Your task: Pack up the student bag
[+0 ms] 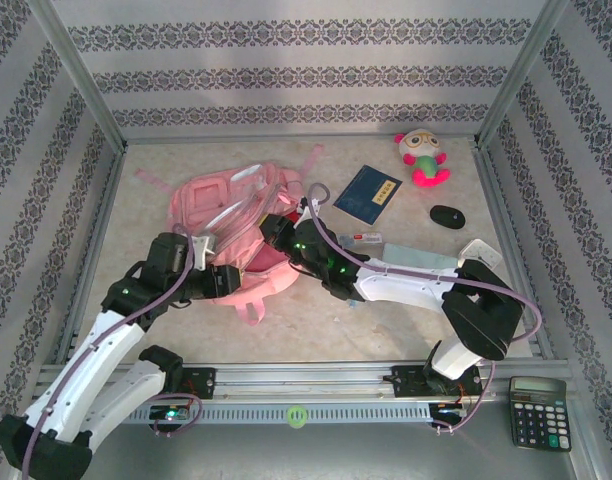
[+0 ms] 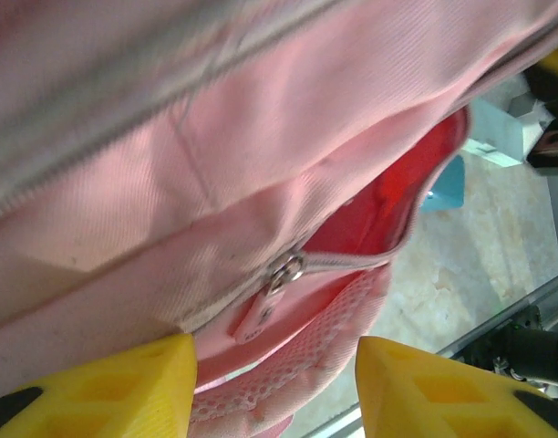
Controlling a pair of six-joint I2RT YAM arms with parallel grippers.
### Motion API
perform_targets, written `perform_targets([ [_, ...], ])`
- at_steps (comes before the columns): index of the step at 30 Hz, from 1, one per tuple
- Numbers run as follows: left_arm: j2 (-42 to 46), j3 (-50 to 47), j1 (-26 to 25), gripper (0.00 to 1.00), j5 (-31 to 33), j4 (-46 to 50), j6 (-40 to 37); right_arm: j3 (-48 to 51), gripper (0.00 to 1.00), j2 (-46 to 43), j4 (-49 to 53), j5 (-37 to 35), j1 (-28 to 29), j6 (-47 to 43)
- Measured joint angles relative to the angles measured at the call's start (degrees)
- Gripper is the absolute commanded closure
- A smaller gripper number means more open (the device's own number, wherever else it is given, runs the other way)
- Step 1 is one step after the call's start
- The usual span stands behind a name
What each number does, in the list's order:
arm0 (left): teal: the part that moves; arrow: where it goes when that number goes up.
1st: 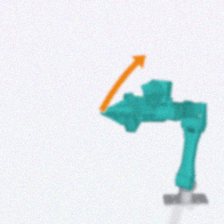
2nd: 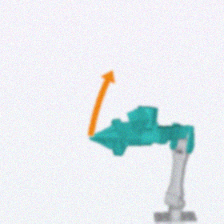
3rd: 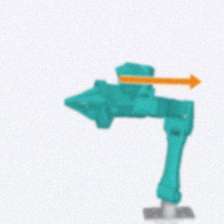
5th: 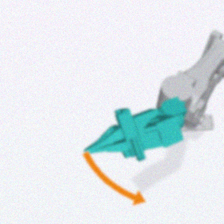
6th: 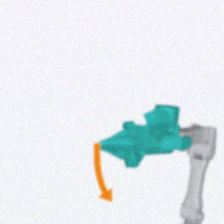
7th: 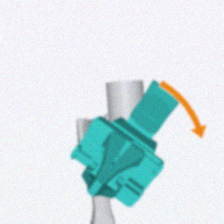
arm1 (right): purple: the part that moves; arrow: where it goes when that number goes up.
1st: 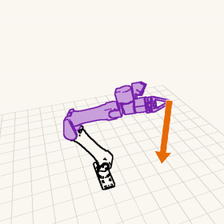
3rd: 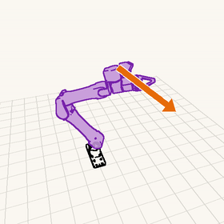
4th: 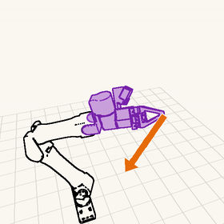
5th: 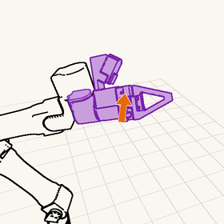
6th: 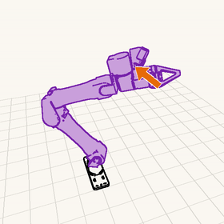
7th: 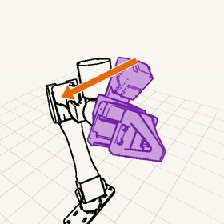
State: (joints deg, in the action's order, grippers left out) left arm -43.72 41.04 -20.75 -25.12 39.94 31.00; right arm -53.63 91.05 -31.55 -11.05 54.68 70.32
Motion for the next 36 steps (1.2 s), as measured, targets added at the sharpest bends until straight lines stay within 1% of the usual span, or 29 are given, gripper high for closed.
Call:
perform_targets([
  [4, -0.98, -0.63, -1.2, 0.55, -0.39, -0.42, 2.99, -0.2, 1.0, 0.09, -0.02, -0.87, 0.74, -0.2],
  [8, -2.29, -1.9, -2.84, 0.56, -0.52, -2.14, 4.94, -0.76, 1.0, 0.24, 0.04, -1.79, 1.36, -0.26],
  [12, -4.24, -2.47, -5.97, 0.56, 0.04, -4.2, 6.01, -1.05, 1.0, 0.31, 0.07, -2.43, 1.49, -0.83],
  [15, -5.33, -2.54, -7.98, 0.52, 1.66, -5.77, 6.34, -1.42, 1.0, 0.42, 0.15, -2.67, 1.49, -1.29],
  [17, -5.97, -2.64, -8.55, 0.53, 3.19, -6.56, 6.84, -1.86, 1.0, 0.63, 0.28, -2.78, 1.77, -1.44],
  [18, -6.25, -2.82, -8.63, 0.57, 4.11, -7.04, 7.17, -1.99, 1.0, 0.72, 0.28, -2.93, 2.01, -1.51],
  [19, -6.56, -3.06, -8.76, 0.64, 5.03, -7.43, 7.69, -2.05, 1.0, 0.76, 0.42, -3.08, 2.14, -1.55],
  [21, -7.17, -3.58, -8.9, 0.74, 6.51, -8.26, 8.5, -2.16, 1.0, 0.85, 0.48, -3.32, 2.49, -1.7],
  [22, -7.52, -3.82, -8.9, 0.77, 7.17, -8.83, 8.81, -2.19, 1.0, 0.9, 0.5, -3.5, 2.6, -1.75],
  [24, -8.24, -3.96, -8.9, 0.79, 7.98, -9.92, 9.22, -2.54, 1.0, 0.96, 1.01, -3.87, 2.6, -1.92],
  [26, -8.85, -3.96, -8.94, 0.86, 8.76, -10.95, 9.77, -2.89, 1.0, 1.01, 1.36, -4.2, 2.6, -2.14],
  [29, -9.18, -3.96, -8.94, 0.99, 9.57, -11.91, 10.43, -3.19, 1.0, 1.01, 1.62, -4.55, 2.6, -2.75],
  [36, -8.31, -3.96, -9.27, 1.0, 12.09, -11.74, 10.69, -3.45, 1.0, 1.01, 2.64, -4.57, 2.6, -3.89],
])
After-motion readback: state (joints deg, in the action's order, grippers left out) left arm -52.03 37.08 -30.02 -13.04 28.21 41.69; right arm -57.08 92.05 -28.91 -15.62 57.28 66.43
